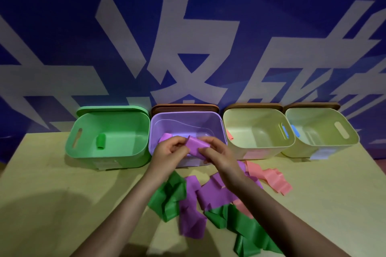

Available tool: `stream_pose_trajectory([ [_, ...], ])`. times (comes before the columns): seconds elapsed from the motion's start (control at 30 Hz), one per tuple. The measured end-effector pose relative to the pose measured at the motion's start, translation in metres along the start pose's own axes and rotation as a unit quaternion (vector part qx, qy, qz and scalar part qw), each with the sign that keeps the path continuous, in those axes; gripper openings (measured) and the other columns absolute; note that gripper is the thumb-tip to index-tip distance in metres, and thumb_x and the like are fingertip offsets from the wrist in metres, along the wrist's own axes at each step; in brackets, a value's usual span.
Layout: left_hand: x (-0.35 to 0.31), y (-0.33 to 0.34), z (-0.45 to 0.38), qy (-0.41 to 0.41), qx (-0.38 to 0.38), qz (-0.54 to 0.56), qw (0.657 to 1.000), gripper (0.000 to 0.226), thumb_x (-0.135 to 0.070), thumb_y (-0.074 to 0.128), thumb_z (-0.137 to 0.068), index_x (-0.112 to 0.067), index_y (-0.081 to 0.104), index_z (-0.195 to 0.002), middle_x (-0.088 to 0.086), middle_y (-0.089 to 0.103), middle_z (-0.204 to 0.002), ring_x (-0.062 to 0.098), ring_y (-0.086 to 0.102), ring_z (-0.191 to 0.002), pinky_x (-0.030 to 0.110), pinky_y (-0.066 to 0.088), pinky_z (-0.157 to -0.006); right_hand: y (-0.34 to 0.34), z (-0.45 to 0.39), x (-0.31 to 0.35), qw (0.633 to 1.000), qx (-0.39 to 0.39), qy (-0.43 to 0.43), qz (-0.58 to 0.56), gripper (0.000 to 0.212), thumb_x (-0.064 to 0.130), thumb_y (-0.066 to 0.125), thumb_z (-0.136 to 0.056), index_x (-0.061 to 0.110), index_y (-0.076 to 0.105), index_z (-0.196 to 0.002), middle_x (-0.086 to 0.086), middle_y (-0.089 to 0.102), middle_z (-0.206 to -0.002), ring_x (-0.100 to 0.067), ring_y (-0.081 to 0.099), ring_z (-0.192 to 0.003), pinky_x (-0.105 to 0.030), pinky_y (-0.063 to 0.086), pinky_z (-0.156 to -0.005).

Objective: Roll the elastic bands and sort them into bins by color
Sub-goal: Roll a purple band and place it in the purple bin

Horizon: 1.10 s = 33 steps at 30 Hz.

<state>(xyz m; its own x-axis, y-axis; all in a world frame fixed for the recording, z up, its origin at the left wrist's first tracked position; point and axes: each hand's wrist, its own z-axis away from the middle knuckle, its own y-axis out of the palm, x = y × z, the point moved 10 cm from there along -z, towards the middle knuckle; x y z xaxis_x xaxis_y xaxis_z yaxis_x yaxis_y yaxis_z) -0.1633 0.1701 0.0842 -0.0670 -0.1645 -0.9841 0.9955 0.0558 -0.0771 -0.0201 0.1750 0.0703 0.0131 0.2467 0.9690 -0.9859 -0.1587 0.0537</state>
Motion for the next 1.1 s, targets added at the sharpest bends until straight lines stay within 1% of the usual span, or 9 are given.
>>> stream_pose_trajectory([
  [0.07, -0.007, 0.0, -0.003, 0.007, 0.038, -0.04, 0.998, 0.014, -0.009, 0.064, -0.071, -0.022, 0.068, -0.076, -0.018, 0.065, -0.06, -0.007, 0.055, -0.059, 0.008, 0.043, -0.062, 0.002, 0.005, 0.003, 0.999, 0.036, -0.015, 0.033, 0.003, 0.014, 0.07, -0.083, 0.017, 0.069, -0.082, 0.008, 0.063, -0.07, -0.005, 0.053, -0.064, -0.019, 0.043, -0.062],
  [0.13, -0.008, 0.001, -0.005, 0.002, 0.08, -0.095, 0.992, 0.015, -0.019, 0.062, -0.067, -0.027, 0.069, -0.076, -0.022, 0.066, -0.065, -0.01, 0.056, -0.064, 0.008, 0.042, -0.065, 0.0, 0.005, 0.004, 0.996, 0.047, -0.023, 0.066, 0.015, 0.007, 0.068, -0.086, 0.018, 0.068, -0.076, 0.01, 0.062, -0.064, -0.001, 0.053, -0.06, -0.016, 0.042, -0.062],
  [0.23, -0.008, 0.002, -0.007, 0.012, 0.108, -0.117, 0.987, 0.027, 0.0, 0.062, -0.081, -0.026, 0.071, -0.086, -0.019, 0.068, -0.072, -0.009, 0.057, -0.069, 0.007, 0.042, -0.069, 0.007, 0.003, 0.001, 0.991, 0.086, 0.01, 0.102, 0.014, 0.003, 0.069, -0.084, 0.016, 0.065, -0.083, 0.004, 0.061, -0.069, -0.002, 0.055, -0.061, -0.018, 0.044, -0.063],
  [0.37, 0.005, -0.008, -0.011, -0.019, 0.05, -0.032, 0.998, 0.039, 0.003, 0.066, -0.081, -0.016, 0.064, -0.115, -0.003, 0.063, -0.086, 0.003, 0.06, -0.069, 0.017, 0.049, -0.075, 0.017, -0.006, 0.0, 0.979, 0.126, 0.027, 0.158, 0.01, 0.006, 0.071, -0.083, 0.006, 0.061, -0.083, 0.0, 0.056, -0.066, -0.01, 0.05, -0.063, -0.023, 0.042, -0.064],
  [0.57, 0.006, -0.015, -0.03, 0.024, 0.003, -0.054, 0.998, 0.031, 0.007, 0.065, -0.082, -0.013, 0.069, -0.105, -0.004, 0.065, -0.084, -0.003, 0.059, -0.075, 0.014, 0.051, -0.074, 0.025, -0.04, 0.009, 0.972, 0.121, -0.006, 0.2, 0.01, 0.01, 0.068, -0.087, 0.009, 0.063, -0.078, 0.003, 0.057, -0.061, -0.008, 0.052, -0.059, -0.021, 0.044, -0.062],
  [0.67, 0.02, -0.025, -0.051, 0.002, -0.007, -0.051, 0.999, 0.037, 0.005, 0.066, -0.082, -0.021, 0.066, -0.108, 0.001, 0.058, -0.079, 0.013, 0.057, -0.076, 0.031, 0.052, -0.08, 0.031, -0.062, -0.002, 0.969, 0.12, 0.002, 0.216, 0.011, 0.009, 0.063, -0.091, 0.008, 0.06, -0.08, 0.005, 0.055, -0.06, -0.004, 0.053, -0.056, -0.018, 0.044, -0.06],
  [0.8, 0.043, -0.045, -0.091, -0.045, -0.017, -0.101, 0.994, 0.051, 0.003, 0.063, -0.084, -0.014, 0.052, -0.131, 0.004, 0.063, -0.079, 0.019, 0.059, -0.073, 0.032, 0.051, -0.075, 0.042, -0.099, -0.035, 0.97, 0.1, 0.078, 0.209, 0.023, 0.005, 0.058, -0.093, 0.013, 0.057, -0.071, 0.0, 0.054, -0.063, -0.009, 0.051, -0.058, -0.015, 0.047, -0.054],
  [0.9, 0.034, -0.08, -0.111, -0.002, -0.105, -0.168, 0.98, 0.034, -0.005, 0.055, -0.09, -0.013, 0.059, -0.123, 0.0, 0.066, -0.099, 0.012, 0.058, -0.08, 0.018, 0.045, -0.071, 0.031, -0.132, -0.075, 0.964, 0.024, 0.183, 0.191, 0.031, 0.001, 0.057, -0.091, 0.009, 0.05, -0.062, -0.004, 0.048, -0.053, -0.012, 0.047, -0.047, -0.015, 0.045, -0.041],
  [1.1, 0.053, -0.103, -0.114, 0.005, -0.15, -0.253, 0.956, 0.029, -0.011, 0.048, -0.096, -0.011, 0.061, -0.121, 0.009, 0.058, -0.112, 0.02, 0.059, -0.099, 0.025, 0.043, -0.083, 0.021, -0.167, -0.133, 0.929, -0.028, 0.289, 0.231, 0.03, -0.001, 0.046, -0.088, -0.001, 0.044, -0.059, -0.007, 0.038, -0.027, -0.014, 0.038, -0.022, -0.014, 0.03, -0.031],
])
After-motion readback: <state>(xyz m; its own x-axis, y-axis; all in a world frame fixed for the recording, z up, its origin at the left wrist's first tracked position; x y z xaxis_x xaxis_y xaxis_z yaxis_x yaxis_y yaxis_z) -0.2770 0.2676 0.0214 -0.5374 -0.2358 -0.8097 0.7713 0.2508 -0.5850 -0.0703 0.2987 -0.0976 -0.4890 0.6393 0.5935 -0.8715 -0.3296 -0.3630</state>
